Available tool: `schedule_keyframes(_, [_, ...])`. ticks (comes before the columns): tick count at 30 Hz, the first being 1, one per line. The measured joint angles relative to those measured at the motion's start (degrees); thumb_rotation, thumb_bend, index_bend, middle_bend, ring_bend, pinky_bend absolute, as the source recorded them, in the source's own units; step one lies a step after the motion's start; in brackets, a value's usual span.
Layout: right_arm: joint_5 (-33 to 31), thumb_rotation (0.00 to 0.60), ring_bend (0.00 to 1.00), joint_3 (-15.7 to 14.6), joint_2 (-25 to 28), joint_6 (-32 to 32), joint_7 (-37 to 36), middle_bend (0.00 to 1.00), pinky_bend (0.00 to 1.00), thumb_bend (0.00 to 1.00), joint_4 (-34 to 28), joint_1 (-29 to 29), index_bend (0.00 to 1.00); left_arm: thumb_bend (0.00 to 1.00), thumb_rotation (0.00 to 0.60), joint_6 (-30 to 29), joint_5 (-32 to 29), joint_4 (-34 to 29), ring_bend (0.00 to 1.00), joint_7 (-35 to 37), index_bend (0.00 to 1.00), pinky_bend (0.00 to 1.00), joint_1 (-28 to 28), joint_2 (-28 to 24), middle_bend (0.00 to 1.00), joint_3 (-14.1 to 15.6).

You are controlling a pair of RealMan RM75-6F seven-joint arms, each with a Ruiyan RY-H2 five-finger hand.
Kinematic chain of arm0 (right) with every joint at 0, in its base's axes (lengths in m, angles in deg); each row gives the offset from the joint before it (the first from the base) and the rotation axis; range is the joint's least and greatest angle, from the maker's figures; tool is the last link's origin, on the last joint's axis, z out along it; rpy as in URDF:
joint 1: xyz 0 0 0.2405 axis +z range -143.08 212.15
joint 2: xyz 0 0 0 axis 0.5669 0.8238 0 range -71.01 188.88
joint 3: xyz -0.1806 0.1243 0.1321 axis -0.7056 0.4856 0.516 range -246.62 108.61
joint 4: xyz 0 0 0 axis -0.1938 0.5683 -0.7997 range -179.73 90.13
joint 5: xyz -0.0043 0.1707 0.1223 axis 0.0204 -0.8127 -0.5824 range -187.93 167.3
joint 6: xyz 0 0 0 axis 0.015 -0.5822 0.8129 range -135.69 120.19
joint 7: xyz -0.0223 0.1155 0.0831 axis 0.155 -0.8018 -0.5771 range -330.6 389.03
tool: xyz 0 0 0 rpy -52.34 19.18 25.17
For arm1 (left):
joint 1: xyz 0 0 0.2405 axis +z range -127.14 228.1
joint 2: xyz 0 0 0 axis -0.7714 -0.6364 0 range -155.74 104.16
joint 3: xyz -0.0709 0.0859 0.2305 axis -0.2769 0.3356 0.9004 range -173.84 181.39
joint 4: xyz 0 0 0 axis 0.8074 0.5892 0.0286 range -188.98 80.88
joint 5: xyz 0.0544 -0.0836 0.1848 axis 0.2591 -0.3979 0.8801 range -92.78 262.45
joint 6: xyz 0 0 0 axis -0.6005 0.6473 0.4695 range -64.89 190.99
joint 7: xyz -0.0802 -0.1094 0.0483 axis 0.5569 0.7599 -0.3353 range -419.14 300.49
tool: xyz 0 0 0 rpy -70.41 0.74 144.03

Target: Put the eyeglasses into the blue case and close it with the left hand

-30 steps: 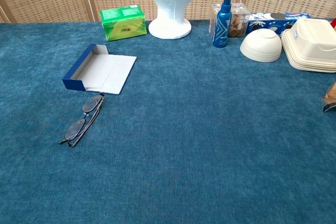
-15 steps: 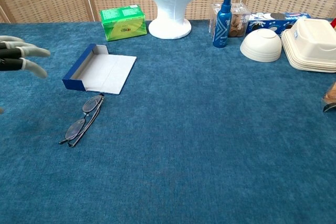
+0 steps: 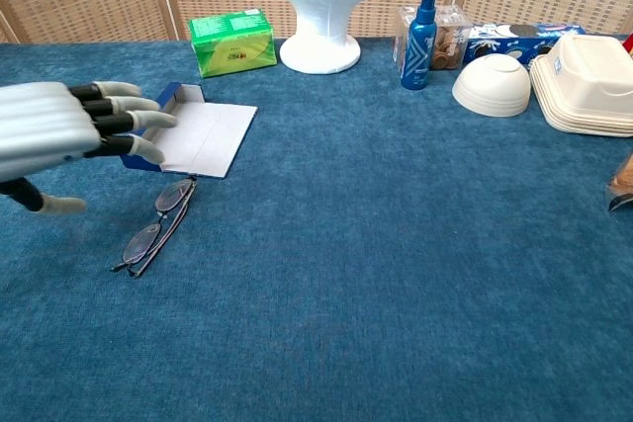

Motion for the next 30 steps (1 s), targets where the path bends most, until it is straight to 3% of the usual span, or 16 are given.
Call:
schedule_keyframes(8, [-0.33,0.522,0.0,0.13,0.46,-0.78,-0.04,0.12,0.14,0.24,-0.4,-0.76,0.0,0.23,0.6,-1.05,3.63,5.38,0.0,0.6,0.2,0.0,-3.7,3.73,0.04,1.35])
schedule_keyframes(12, [-0.31,0.524,0.0,0.25,0.78,-1.26,0.0,0.12,0.14,0.24,-0.67,-1.07,0.0,0.23,0.6,-1.47,2.05,6.7,0.0,2.39,0.19,0.0,-3.83,4.98,0.04,1.16])
schedule_keyframes(18, [-0.49,0.524,0.0,0.4,0.71,-1.08,-0.04,0.12,0.14,0.24,-0.7,-1.17,0.0,0.23,0.6,3.85,-10.75,1.83,0.0,8.84,0.15,0.0,-3.08,2.94,0.03,-1.48])
schedule_keyframes(25, [-0.74,0.522,0.0,0.66,0.53,-0.58,0.22,0.12,0.14,0.24,-0.59,-0.97,0.0,0.23,0.6,13.52,-30.43,-8.21,0.0,22.54,0.12,0.0,-2.98,-3.98,0.03,-7.4])
schedule_keyframes(30, [-0.73,0.521,0.0,0.79,0.26,-0.33,0.18,0.12,0.14,0.24,-0.43,-0.81,0.0,0.23,0.6,19.63,-39.35,-11.85,0.0,28.96,0.09,0.0,-3.75,-8.06,0.02,-10.76])
